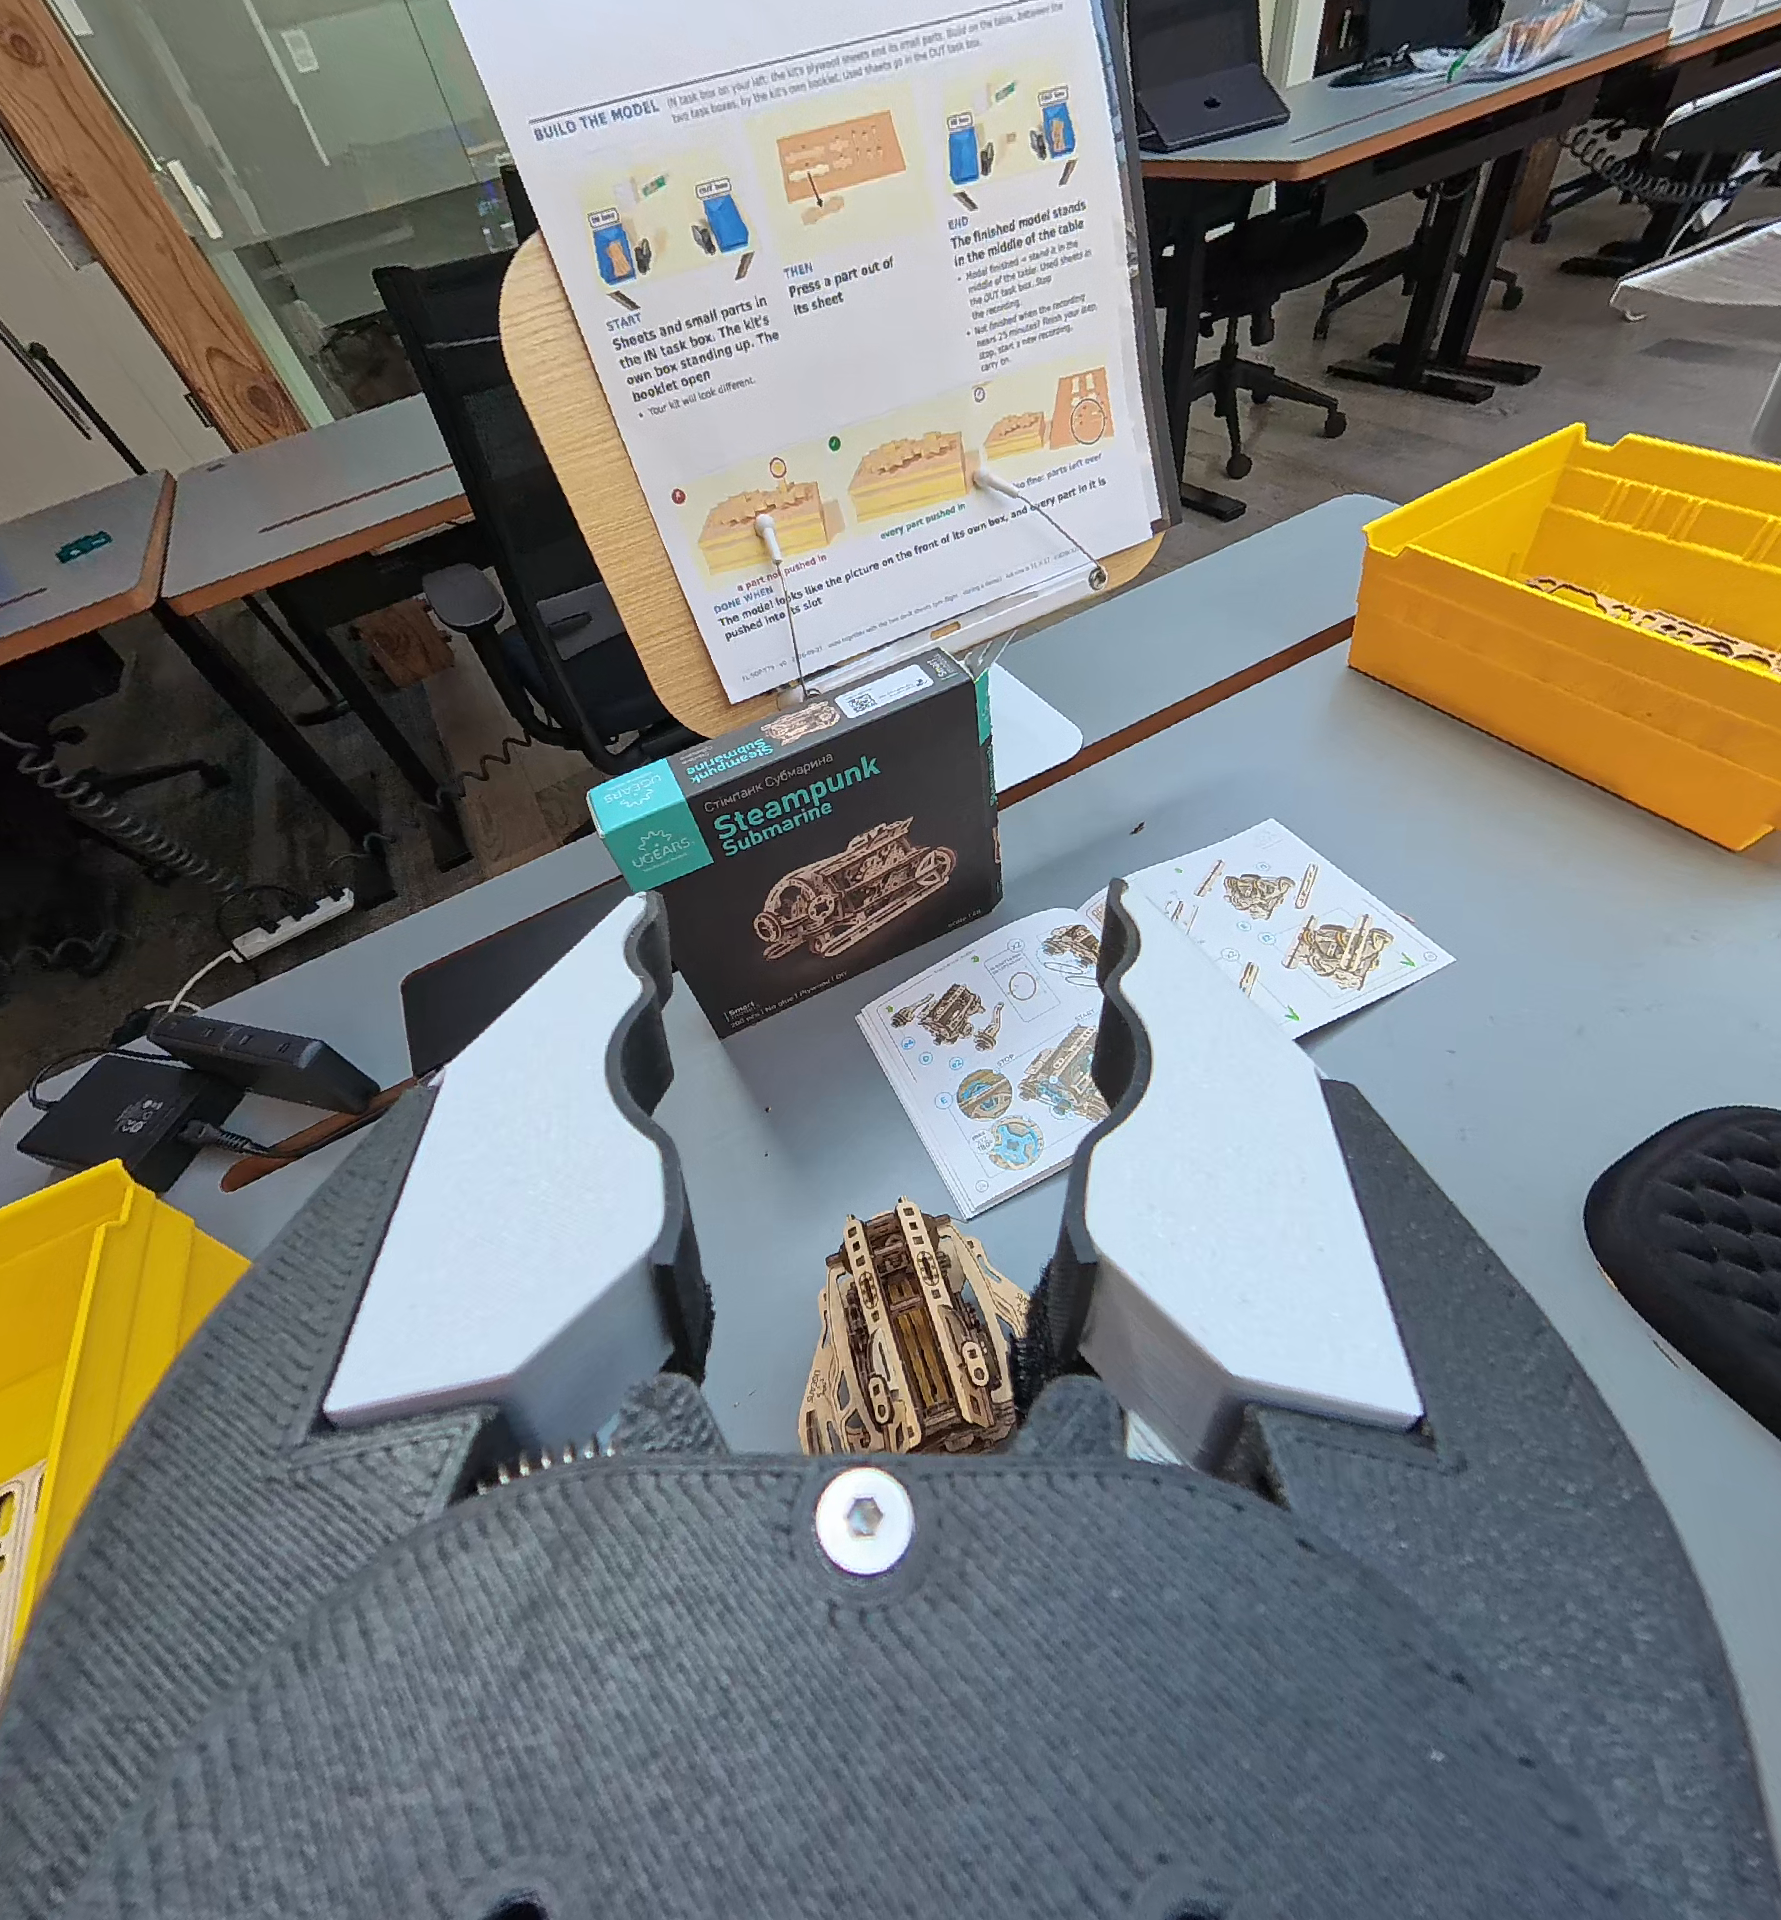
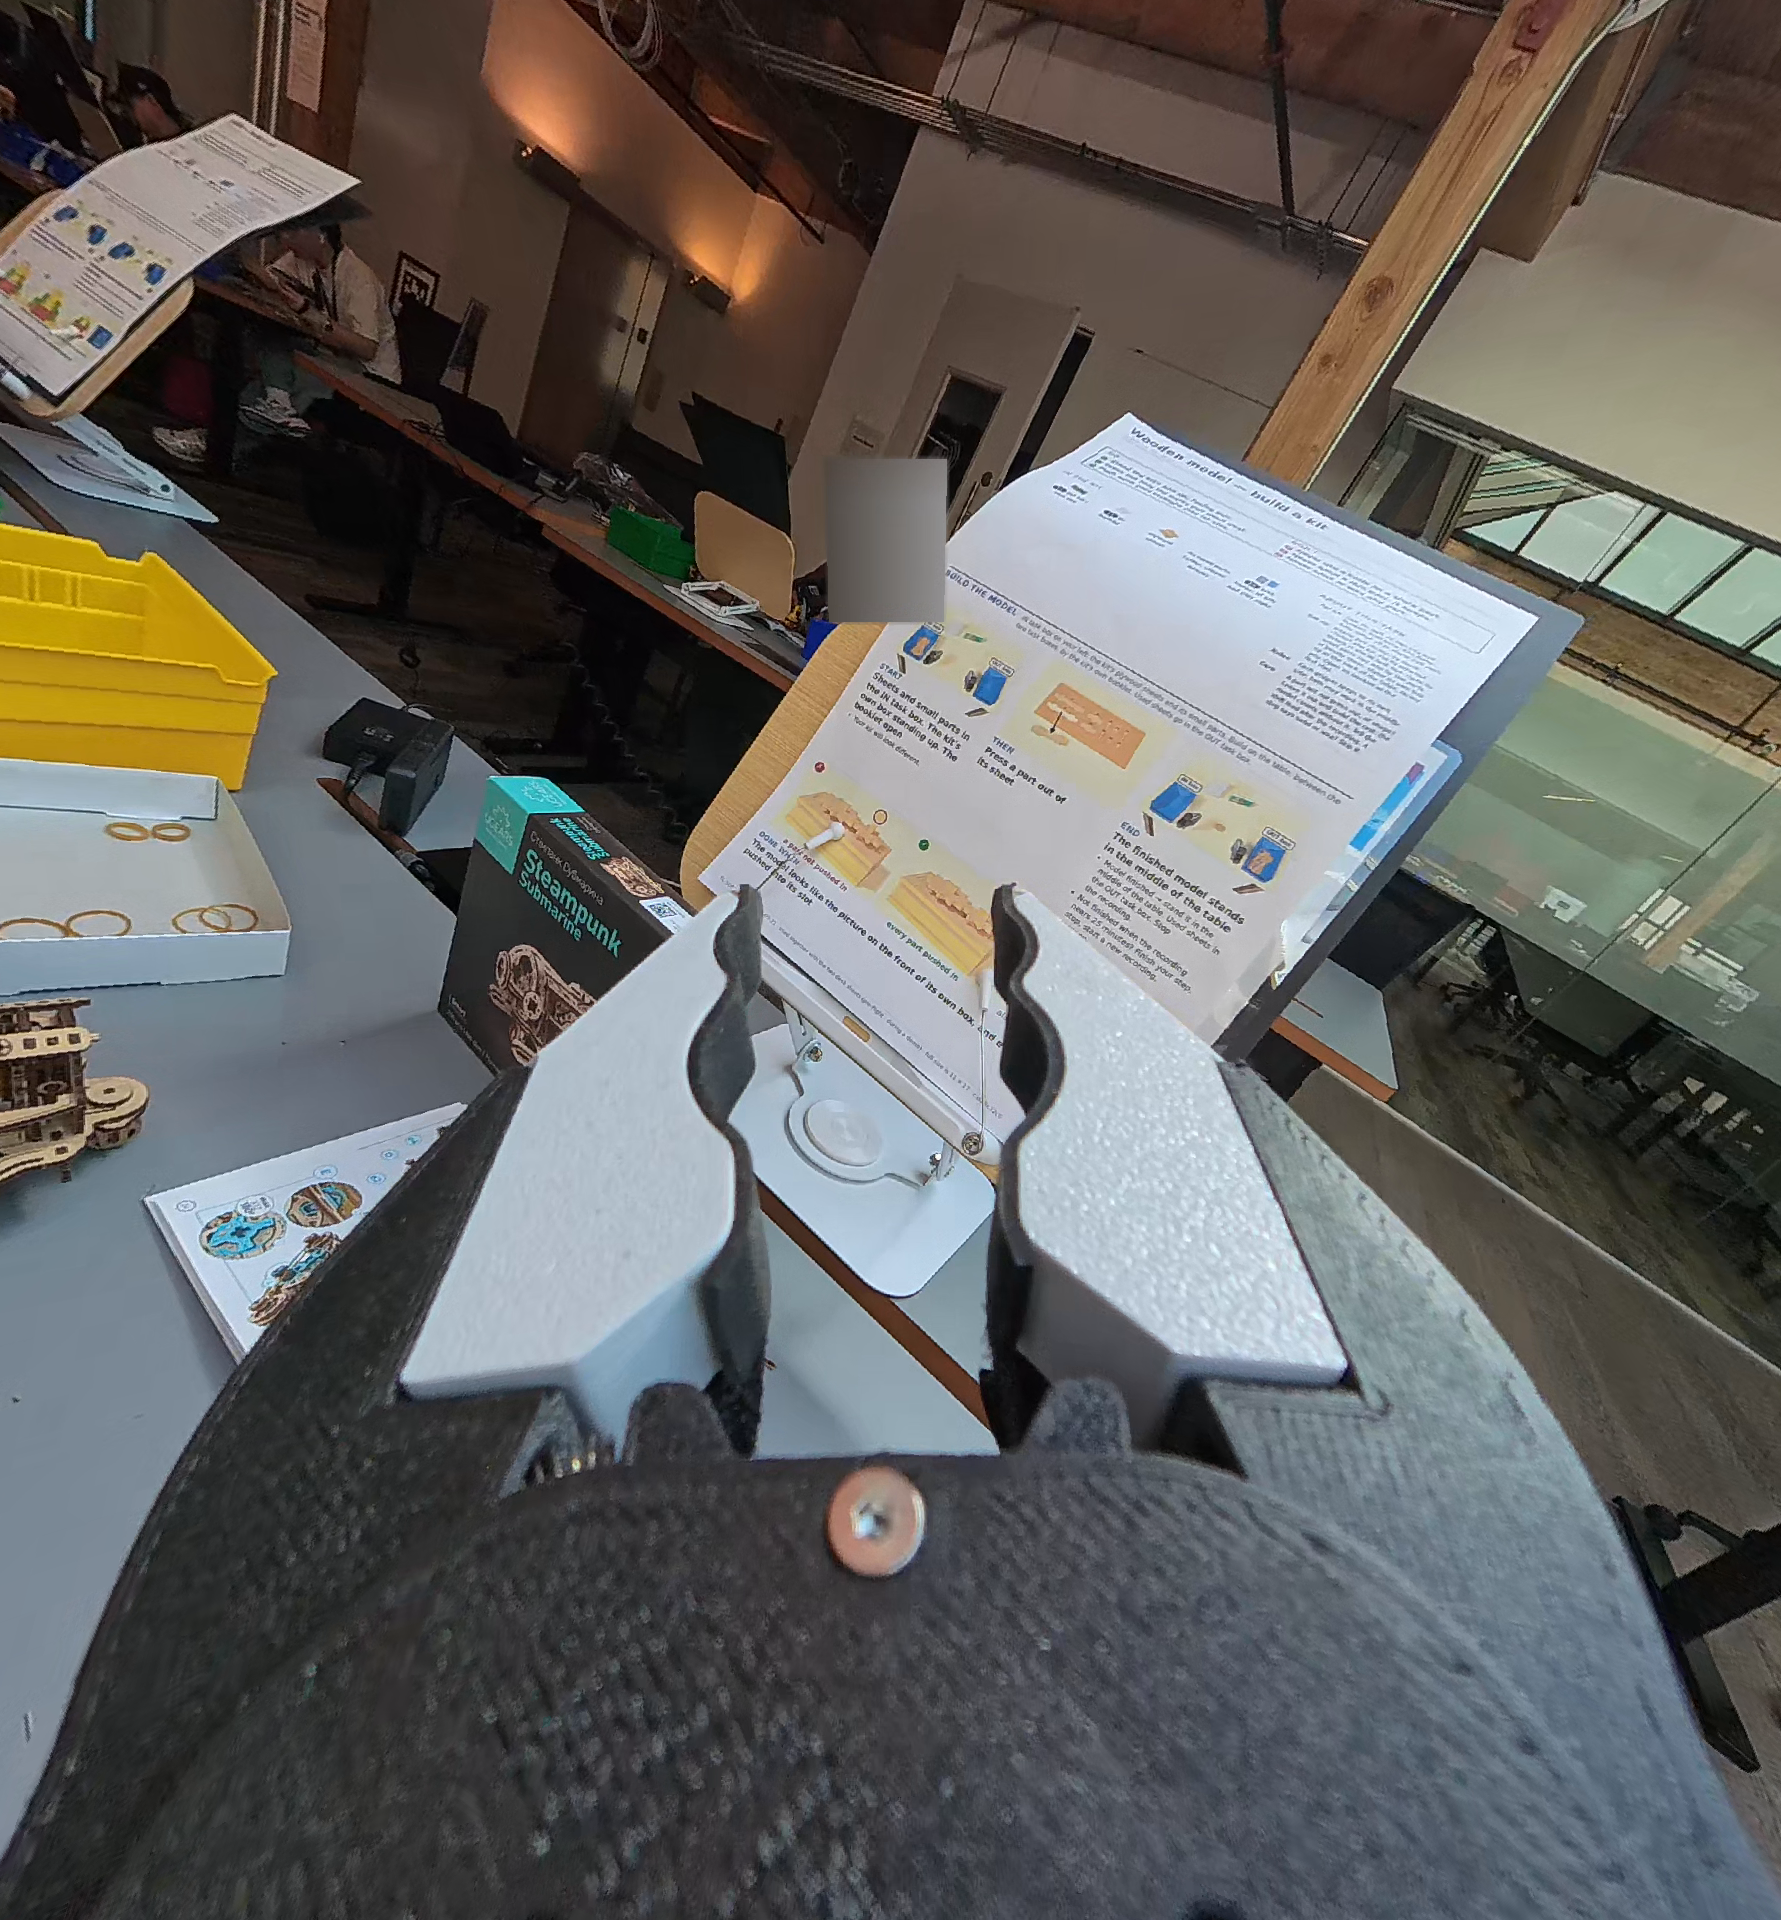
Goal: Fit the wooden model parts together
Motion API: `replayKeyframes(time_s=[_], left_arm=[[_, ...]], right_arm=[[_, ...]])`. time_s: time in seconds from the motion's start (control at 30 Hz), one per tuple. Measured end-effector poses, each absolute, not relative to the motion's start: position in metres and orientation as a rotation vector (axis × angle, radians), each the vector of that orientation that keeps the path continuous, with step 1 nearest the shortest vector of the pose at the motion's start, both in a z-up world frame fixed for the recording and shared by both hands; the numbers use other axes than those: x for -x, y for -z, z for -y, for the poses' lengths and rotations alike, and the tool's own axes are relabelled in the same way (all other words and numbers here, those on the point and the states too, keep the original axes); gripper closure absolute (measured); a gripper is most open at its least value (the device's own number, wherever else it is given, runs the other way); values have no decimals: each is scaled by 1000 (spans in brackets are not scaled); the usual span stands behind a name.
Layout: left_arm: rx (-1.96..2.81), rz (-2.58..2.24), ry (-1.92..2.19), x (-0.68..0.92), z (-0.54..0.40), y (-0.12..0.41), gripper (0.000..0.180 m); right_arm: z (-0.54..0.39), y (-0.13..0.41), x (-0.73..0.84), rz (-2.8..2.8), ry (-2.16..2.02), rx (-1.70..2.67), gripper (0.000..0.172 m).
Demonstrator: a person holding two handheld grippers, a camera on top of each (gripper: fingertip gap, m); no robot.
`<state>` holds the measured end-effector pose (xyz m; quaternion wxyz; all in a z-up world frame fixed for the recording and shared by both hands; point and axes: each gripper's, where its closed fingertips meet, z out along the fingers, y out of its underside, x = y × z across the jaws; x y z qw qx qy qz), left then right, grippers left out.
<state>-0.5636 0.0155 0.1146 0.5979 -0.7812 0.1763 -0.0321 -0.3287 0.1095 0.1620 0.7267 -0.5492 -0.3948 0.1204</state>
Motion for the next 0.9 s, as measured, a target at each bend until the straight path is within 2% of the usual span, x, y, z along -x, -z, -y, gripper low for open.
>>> replayKeyframes(time_s=[0.6,0.9], left_arm=[[1807,-406,80,563,-14,-116,99],[1806,-403,84,564,-14,-117,99]], right_arm=[[-100,-170,341,829,-446,1179,96],[-103,-171,339,818,-397,1165,95]])
